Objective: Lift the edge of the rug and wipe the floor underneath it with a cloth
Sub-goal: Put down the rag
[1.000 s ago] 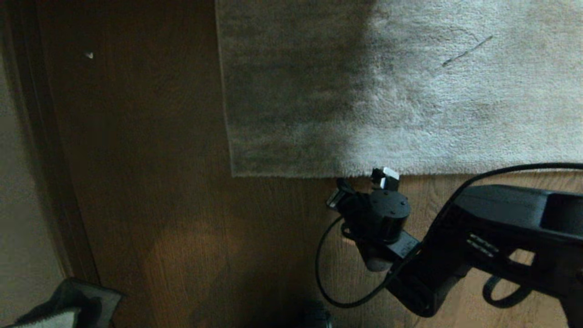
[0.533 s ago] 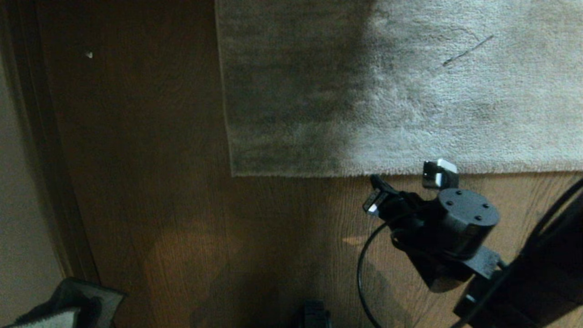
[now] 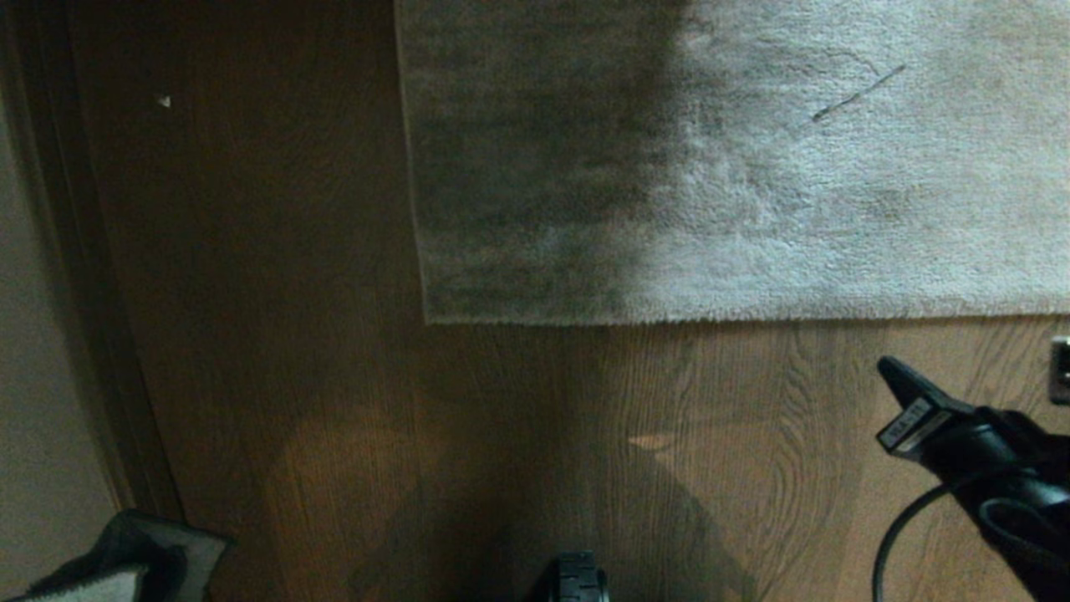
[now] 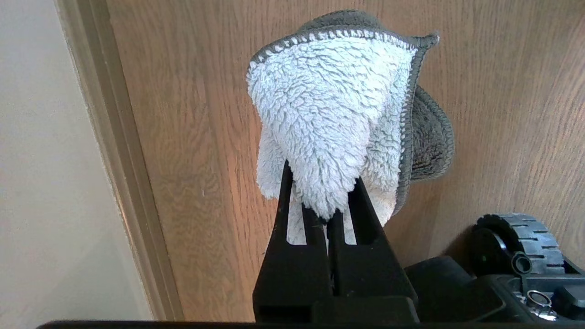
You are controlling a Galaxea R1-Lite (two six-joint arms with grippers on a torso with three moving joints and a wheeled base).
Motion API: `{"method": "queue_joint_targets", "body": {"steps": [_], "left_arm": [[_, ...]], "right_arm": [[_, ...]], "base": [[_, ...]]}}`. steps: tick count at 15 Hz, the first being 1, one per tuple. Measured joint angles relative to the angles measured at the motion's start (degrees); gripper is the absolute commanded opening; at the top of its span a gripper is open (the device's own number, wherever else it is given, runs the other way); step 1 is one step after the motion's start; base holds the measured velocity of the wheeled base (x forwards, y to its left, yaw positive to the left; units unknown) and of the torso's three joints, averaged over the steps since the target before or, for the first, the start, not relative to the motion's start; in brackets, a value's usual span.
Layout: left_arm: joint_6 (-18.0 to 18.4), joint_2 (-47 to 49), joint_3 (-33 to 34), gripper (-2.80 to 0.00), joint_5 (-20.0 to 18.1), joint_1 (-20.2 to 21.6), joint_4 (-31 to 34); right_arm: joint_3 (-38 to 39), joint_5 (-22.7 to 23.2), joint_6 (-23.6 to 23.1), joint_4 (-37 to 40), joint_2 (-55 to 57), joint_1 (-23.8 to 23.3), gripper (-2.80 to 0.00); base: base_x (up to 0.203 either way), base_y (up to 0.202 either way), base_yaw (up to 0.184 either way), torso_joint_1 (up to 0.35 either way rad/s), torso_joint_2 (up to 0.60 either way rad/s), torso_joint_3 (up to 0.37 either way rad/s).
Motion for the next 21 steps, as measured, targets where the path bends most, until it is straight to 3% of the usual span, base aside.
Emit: {"method": "queue_joint_targets", "body": {"steps": [4,7,15,21], "left_arm": [[-0.1,0.0,0.0,-2.80,0.0,0.0,0.0],[0.0,0.0,0.0,-2.80,0.0,0.0,0.0],[0.0,0.0,0.0,-2.80,0.0,0.0,0.0],[0.0,0.0,0.0,-2.80,0.0,0.0,0.0]], "right_arm": [[1.7,0.1,-2.2,0.0,-7.9,-11.2,-2.80],[1.9,0.1,-2.4,0.0,-11.1,-15.8,-2.80],[1.9,0.2,-3.9,0.0,-17.2,-20.1,-2.80],[1.9,0.8,-2.5,10.8,-23.6,-21.3,-2.80]], "base": [[0.000,0.000,0.000,0.000,0.00,0.000],[0.000,0.000,0.000,0.000,0.00,0.000],[0.000,0.000,0.000,0.000,0.00,0.000],[0.000,0.000,0.000,0.000,0.00,0.000]]}}
